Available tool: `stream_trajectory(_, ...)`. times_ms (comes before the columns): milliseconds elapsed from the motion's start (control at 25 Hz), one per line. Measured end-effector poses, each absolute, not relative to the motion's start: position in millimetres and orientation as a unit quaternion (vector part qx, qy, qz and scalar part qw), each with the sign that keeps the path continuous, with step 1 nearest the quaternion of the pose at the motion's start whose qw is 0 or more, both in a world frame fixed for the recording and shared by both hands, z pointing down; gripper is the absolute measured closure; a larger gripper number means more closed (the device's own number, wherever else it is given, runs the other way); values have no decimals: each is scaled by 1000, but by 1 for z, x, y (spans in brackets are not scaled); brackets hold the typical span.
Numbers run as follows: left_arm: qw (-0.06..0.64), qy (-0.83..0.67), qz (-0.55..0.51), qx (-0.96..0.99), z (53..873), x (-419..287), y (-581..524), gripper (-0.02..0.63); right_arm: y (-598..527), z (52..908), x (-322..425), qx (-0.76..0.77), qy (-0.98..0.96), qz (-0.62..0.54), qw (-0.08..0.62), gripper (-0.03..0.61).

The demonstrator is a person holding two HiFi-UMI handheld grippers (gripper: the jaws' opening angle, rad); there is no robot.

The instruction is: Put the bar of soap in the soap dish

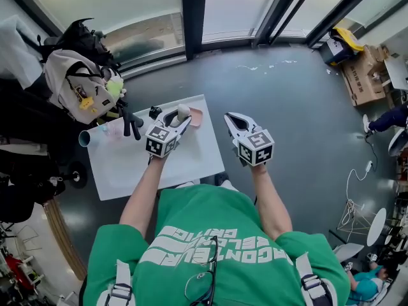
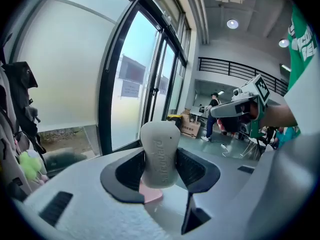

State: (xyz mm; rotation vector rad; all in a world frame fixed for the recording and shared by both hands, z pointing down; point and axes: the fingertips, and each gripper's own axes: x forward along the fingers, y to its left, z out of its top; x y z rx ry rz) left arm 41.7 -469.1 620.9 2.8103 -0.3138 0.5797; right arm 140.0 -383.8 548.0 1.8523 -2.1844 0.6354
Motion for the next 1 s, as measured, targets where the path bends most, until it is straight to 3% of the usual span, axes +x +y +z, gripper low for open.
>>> stream_trajectory(1000,144,-63,362,919,766,67,-488,416,-352,632,151,657,-682,300,116,566)
